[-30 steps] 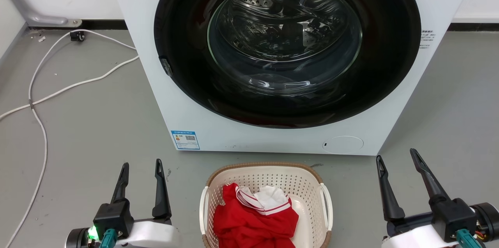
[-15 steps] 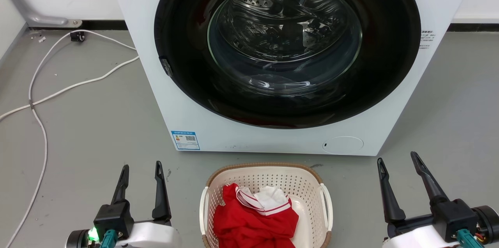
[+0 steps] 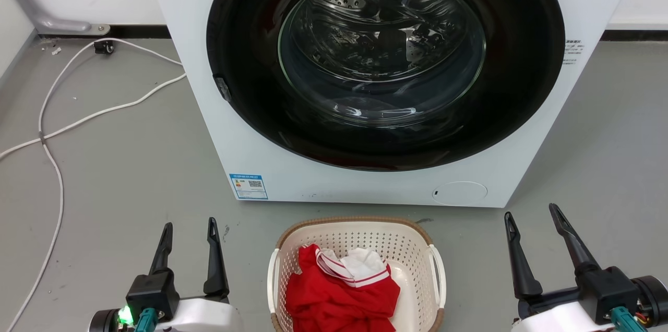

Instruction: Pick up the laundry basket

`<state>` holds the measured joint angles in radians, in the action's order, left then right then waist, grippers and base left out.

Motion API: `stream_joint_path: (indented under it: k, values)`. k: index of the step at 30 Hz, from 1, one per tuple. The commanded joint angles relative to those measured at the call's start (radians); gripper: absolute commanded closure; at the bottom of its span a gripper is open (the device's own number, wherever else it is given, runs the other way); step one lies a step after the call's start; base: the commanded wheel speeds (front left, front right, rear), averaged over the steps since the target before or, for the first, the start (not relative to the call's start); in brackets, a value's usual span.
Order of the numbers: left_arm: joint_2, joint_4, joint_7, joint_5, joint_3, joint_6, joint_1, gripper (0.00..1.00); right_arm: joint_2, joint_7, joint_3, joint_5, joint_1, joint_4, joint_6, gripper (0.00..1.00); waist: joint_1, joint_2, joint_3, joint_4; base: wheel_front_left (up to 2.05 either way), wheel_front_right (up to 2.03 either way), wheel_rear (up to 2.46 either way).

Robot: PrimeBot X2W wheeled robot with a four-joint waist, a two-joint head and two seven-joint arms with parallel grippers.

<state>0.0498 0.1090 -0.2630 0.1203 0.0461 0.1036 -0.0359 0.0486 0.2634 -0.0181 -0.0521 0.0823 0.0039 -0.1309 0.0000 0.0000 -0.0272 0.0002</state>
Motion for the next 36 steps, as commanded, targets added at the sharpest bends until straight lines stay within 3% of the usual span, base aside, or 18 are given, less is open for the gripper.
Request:
stream_joint_path:
  k: [1,12,25,36]
  values:
    - [0.001,0.004,-0.003,0.004,-0.004,0.001,-0.002,0.00,0.003,0.002,-0.001,0.002,0.000,0.003,0.000,0.00,0.0000,0.0000,-0.002,0.000,0.00,0.00,0.00]
    - [0.001,0.100,-0.003,0.011,0.007,-0.022,0.067,0.00,0.003,0.002,-0.017,-0.020,-0.061,0.059,0.000,0.00,0.0000,0.0000,-0.056,-0.009,0.00,0.00,0.00]
    - [0.000,0.382,-0.003,-0.020,0.020,-0.107,0.235,0.00,0.002,0.002,-0.049,-0.092,-0.220,0.332,0.000,0.00,0.0000,0.0000,-0.166,-0.017,0.00,0.00,0.00]
    - [0.029,0.748,-0.003,-0.041,0.052,-0.186,0.455,0.00,0.002,0.002,-0.075,-0.164,-0.433,0.648,0.000,0.00,0.0000,0.0000,-0.302,-0.018,0.00,0.00,0.00]
